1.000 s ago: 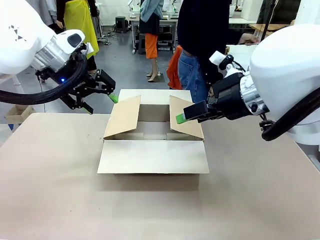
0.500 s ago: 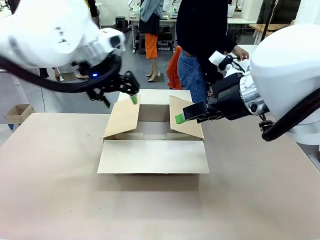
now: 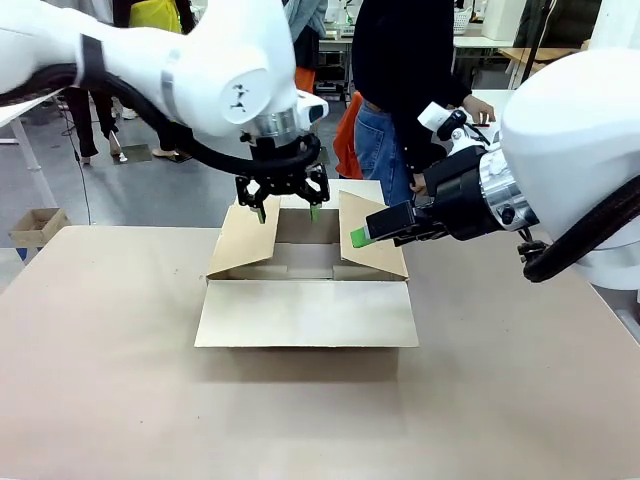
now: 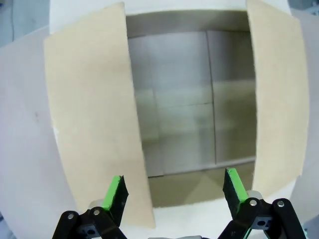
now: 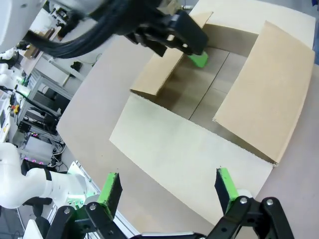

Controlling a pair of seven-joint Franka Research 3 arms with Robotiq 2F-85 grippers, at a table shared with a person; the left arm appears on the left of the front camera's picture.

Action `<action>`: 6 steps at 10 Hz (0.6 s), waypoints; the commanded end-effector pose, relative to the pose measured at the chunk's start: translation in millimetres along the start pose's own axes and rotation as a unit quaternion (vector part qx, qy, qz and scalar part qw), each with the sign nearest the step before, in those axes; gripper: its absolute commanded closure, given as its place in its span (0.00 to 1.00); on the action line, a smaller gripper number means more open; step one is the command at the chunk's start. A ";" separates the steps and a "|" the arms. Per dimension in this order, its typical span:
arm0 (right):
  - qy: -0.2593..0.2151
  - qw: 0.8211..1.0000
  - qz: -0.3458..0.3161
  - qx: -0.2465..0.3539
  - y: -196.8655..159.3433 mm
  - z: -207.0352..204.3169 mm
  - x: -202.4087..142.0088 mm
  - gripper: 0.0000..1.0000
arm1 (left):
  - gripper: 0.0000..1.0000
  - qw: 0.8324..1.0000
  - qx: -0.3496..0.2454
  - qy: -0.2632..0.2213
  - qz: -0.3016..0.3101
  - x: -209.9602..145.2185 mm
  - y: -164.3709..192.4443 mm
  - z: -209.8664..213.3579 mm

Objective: Pack the gift set into the box.
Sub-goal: Place both hands on the side flaps of the Package Box and spread them outward.

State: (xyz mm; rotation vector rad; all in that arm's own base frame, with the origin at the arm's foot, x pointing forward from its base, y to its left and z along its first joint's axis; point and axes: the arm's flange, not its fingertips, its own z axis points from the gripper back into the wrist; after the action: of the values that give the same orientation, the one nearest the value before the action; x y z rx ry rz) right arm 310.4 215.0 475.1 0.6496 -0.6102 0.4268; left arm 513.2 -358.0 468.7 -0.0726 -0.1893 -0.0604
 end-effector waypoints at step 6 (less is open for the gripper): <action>-0.001 1.000 -0.006 -0.007 1.6 -1.6 -1.2 0.00 | 0.00 0.986 0.164 -0.008 -0.012 24.5 6.0 -46.2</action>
State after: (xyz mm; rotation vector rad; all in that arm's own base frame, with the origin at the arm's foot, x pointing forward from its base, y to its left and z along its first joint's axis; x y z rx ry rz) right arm 310.4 215.1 474.9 0.6495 -0.6097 0.4269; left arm 546.5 -359.7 429.0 0.2034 -0.2050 -0.0193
